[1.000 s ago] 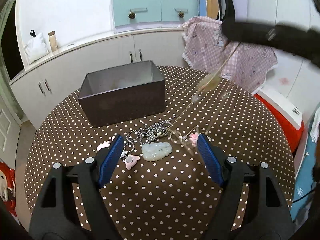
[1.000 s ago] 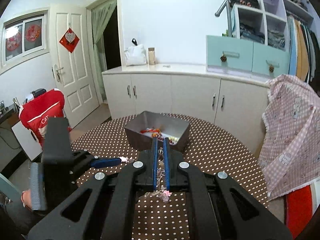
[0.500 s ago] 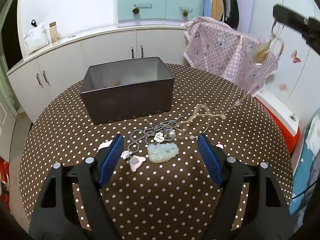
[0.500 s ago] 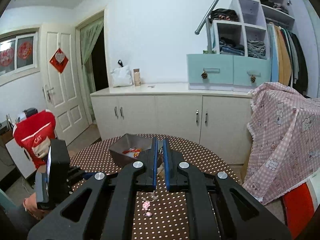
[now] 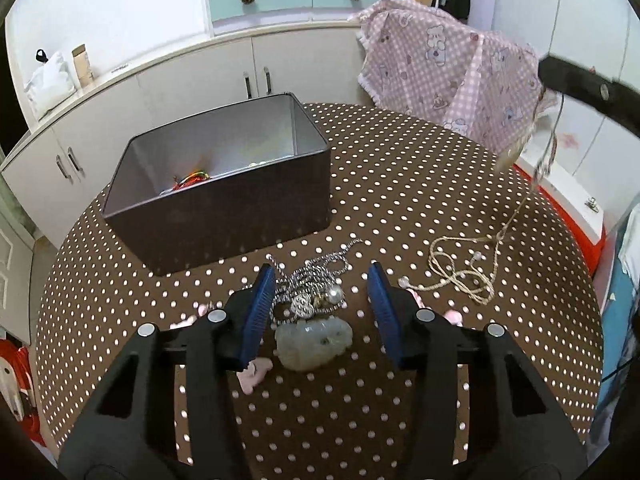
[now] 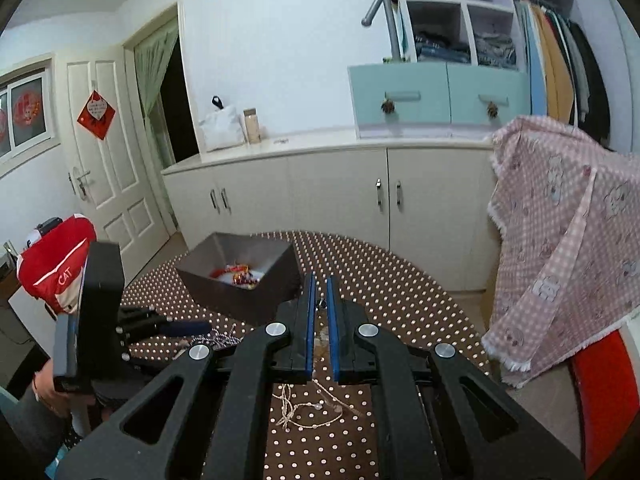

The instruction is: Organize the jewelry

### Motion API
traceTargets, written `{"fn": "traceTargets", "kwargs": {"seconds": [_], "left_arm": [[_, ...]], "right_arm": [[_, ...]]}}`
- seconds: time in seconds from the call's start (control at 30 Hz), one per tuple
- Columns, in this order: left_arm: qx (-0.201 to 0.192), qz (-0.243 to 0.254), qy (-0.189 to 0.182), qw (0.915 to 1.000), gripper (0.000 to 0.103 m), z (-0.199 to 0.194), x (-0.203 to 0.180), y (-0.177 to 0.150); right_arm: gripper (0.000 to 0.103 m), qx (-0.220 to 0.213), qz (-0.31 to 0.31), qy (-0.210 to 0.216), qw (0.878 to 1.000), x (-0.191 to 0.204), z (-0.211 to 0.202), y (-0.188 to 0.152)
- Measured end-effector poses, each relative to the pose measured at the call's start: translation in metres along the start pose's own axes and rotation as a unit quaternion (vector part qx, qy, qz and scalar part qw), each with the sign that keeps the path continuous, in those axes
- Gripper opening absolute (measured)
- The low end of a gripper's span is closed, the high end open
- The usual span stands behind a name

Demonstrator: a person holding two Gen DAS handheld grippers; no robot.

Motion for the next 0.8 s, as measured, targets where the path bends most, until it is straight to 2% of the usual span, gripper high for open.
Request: {"fn": "traceTargets", "kwargs": {"seconds": [0.1, 0.17, 0.3, 0.37, 0.47, 0.57, 0.73, 0.8], "left_arm": [[0.021, -0.004, 0.011, 0.9997, 0.048, 0.013, 0.001, 0.007], [0.039, -0.006, 0.017, 0.9991, 0.036, 0.022, 0.001, 0.01], [0.071, -0.007, 0.023, 0.9972, 0.031, 0.035, 0.0, 0.014], [0.079, -0.003, 0.022, 0.9967, 0.02, 0.035, -0.003, 0.014], [0.087, 0.005, 0.023, 0.996, 0.016, 0.033, -0.007, 0.016], [0.067, -0.012, 0.011, 0.9976, 0.015, 0.02, -0.004, 0.016], [-0.001, -0.058, -0.029, 0.9979, 0.015, -0.024, 0.001, 0.037], [-0.027, -0.061, -0.03, 0.9973, 0.015, -0.043, 0.004, 0.044]], "right_arm": [[0.005, 0.013, 0.0, 0.007, 1.0, 0.0, 0.011, -0.005], [0.005, 0.02, -0.001, 0.012, 1.0, -0.001, 0.015, -0.007], [0.005, 0.033, -0.001, 0.018, 0.999, -0.001, 0.023, -0.012], [0.005, 0.036, -0.002, 0.021, 0.999, -0.002, 0.024, -0.013], [0.005, 0.042, -0.004, 0.026, 0.999, 0.0, 0.026, -0.013], [0.005, 0.043, -0.006, 0.031, 0.999, 0.004, 0.027, -0.011], [0.005, 0.031, -0.002, 0.049, 0.998, 0.013, 0.019, 0.002], [0.005, 0.021, -0.008, 0.051, 0.998, 0.019, 0.014, 0.011]]}}
Point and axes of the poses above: each gripper's, at about its wrist camera, not at the fingertips, and z roughly the way its jaws point, x to its left, y to its top, the point moved 1 cm from there along z, roughly the way its jaws point, and after that the axes turned 9 degrees about -x, right-handed, at the moved point
